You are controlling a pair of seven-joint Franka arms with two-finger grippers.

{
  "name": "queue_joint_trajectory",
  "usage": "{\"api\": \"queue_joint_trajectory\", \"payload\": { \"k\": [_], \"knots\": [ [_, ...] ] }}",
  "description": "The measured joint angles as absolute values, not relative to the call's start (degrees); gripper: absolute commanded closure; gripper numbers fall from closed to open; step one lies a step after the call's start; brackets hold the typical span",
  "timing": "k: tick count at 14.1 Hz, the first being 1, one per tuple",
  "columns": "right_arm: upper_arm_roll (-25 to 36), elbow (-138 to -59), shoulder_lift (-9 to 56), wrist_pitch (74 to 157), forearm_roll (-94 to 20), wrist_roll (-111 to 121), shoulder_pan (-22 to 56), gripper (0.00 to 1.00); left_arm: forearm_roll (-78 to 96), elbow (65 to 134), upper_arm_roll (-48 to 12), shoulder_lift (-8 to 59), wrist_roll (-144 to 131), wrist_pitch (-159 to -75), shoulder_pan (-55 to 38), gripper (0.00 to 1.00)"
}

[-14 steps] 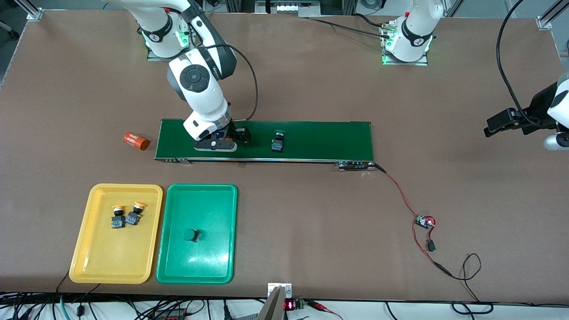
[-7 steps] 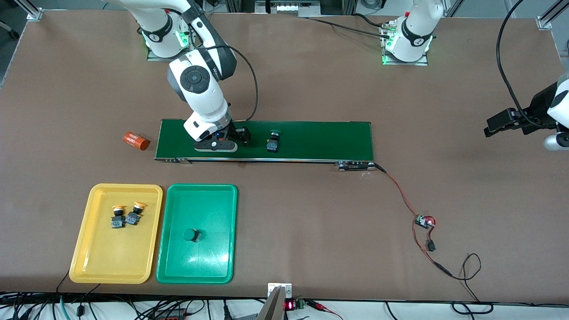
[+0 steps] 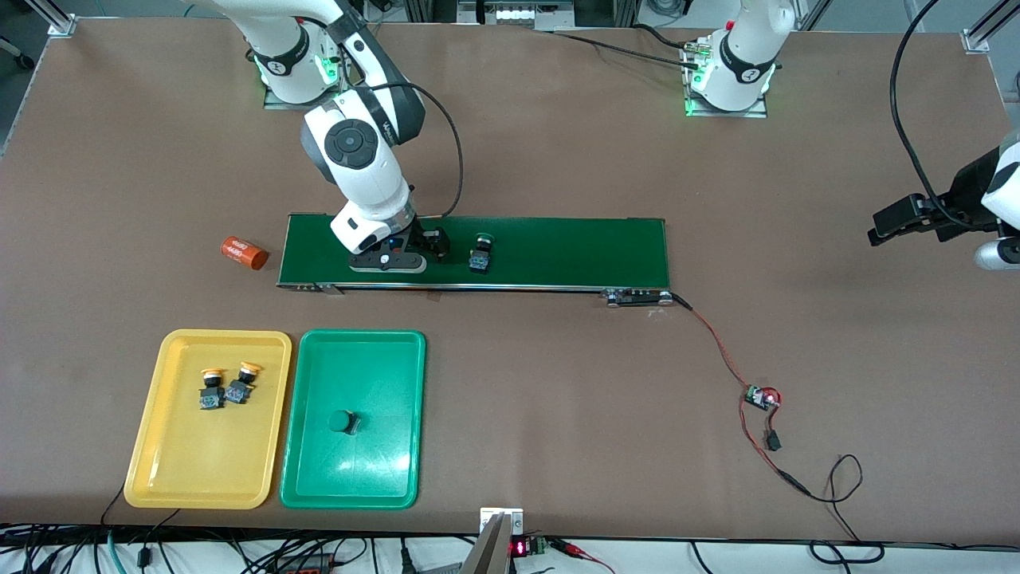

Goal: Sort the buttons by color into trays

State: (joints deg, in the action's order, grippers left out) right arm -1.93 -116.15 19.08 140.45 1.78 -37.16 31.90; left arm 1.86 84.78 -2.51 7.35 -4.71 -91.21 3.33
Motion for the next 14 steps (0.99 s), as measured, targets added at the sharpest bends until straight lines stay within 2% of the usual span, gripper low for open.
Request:
{"api": "queue_joint_trajectory", "payload": {
  "k": [14],
  "knots": [
    [-2.3, -116.2, 21.8, 138.5, 1.4, -37.2, 34.4, 0.0, 1.8, 84.8, -2.5, 7.4, -4.7, -91.3, 3.3, 0.0]
  ]
}}
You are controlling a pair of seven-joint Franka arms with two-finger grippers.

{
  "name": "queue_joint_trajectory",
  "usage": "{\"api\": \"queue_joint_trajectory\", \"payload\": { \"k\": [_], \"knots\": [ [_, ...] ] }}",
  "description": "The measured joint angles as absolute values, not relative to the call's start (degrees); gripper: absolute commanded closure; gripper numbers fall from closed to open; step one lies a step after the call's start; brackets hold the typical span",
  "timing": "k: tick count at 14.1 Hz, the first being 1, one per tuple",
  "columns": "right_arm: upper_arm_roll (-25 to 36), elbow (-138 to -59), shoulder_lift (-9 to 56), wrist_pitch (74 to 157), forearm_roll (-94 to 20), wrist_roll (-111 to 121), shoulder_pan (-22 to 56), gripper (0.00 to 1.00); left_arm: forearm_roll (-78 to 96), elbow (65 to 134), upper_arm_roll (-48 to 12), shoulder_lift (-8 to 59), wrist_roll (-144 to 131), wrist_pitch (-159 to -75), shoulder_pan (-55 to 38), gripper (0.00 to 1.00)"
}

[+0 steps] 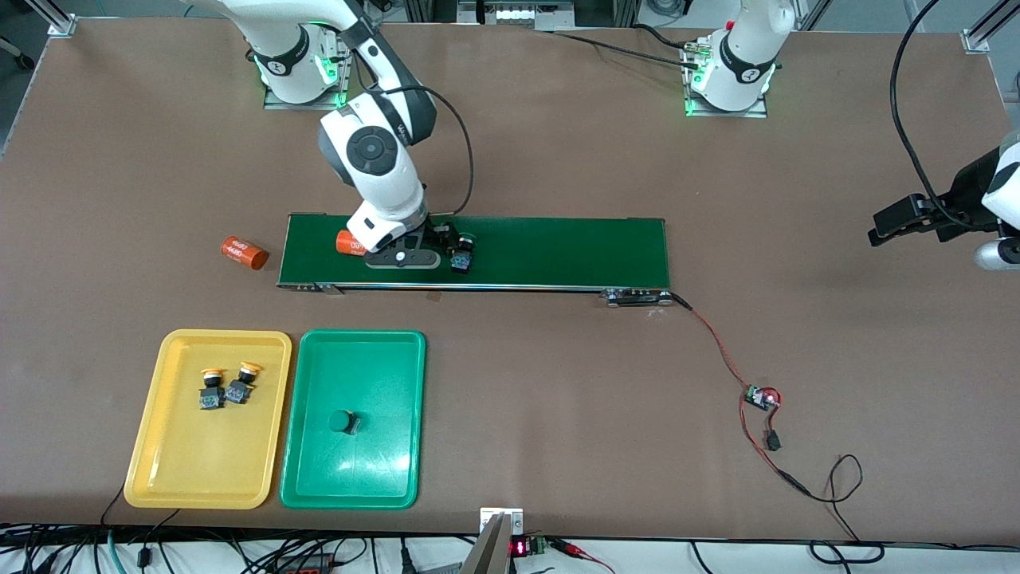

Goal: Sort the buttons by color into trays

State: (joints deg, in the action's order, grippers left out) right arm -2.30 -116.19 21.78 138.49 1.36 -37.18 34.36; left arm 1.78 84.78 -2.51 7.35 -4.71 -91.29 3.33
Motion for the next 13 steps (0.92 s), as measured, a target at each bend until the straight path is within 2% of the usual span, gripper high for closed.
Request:
{"api": "queue_joint_trajectory", "payload": {
  "k": [8, 13],
  "knots": [
    [-2.1, -116.0, 21.9, 138.3, 1.4, -37.2, 34.7, 0.0, 1.8, 84.8, -2.5, 7.4, -4.7, -91.3, 3.3, 0.0],
    [-1.7, -114.5, 19.8, 135.1, 1.4, -37.2, 33.1, 0.0, 1.8, 84.8, -2.5, 7.4, -4.7, -91.3, 3.3, 0.0]
  ]
}}
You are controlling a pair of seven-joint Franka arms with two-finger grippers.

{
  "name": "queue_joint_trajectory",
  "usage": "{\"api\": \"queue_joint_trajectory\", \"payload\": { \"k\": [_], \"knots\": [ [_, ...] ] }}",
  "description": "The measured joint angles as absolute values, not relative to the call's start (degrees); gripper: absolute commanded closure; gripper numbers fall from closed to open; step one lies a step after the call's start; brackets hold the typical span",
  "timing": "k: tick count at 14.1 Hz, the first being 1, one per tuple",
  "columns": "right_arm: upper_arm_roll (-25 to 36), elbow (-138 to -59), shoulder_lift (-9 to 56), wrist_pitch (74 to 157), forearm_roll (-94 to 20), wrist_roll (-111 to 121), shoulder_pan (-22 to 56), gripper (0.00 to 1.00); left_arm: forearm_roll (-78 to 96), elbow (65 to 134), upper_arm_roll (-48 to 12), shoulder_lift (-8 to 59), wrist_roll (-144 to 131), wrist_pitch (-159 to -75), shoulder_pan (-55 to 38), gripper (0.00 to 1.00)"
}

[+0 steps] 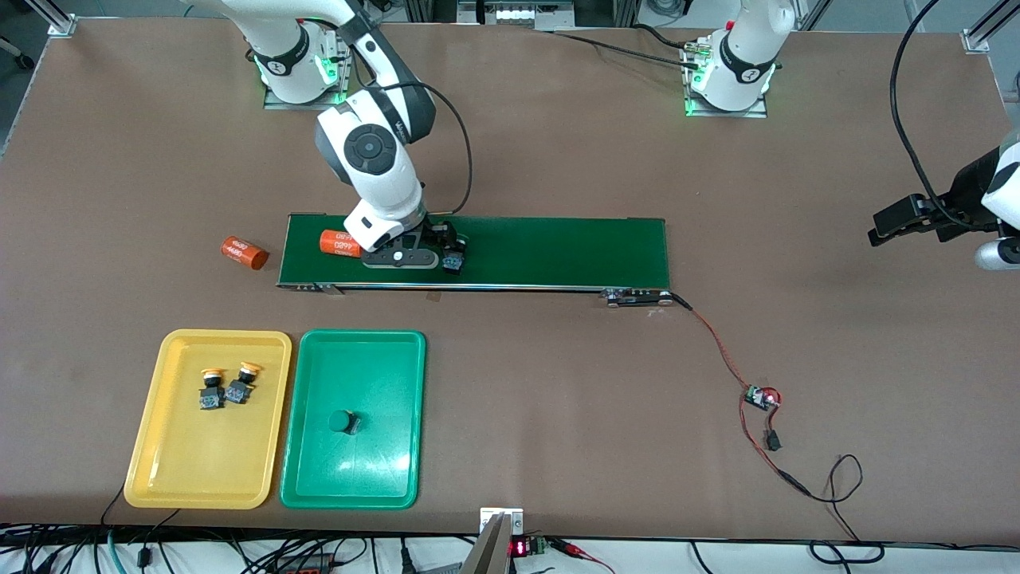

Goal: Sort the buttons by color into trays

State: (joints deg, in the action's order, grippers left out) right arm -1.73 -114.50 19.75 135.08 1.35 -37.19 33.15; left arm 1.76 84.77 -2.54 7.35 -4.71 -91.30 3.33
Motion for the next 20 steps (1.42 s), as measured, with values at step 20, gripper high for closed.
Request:
{"api": "queue_joint_trajectory", "payload": {
  "k": [20],
  "knots": [
    [-2.0, -112.5, 22.3, 133.9, -2.6, -37.1, 32.9, 0.11, 1.8, 84.8, -2.6, 7.4, -4.7, -91.3, 3.3, 0.0]
  ]
}}
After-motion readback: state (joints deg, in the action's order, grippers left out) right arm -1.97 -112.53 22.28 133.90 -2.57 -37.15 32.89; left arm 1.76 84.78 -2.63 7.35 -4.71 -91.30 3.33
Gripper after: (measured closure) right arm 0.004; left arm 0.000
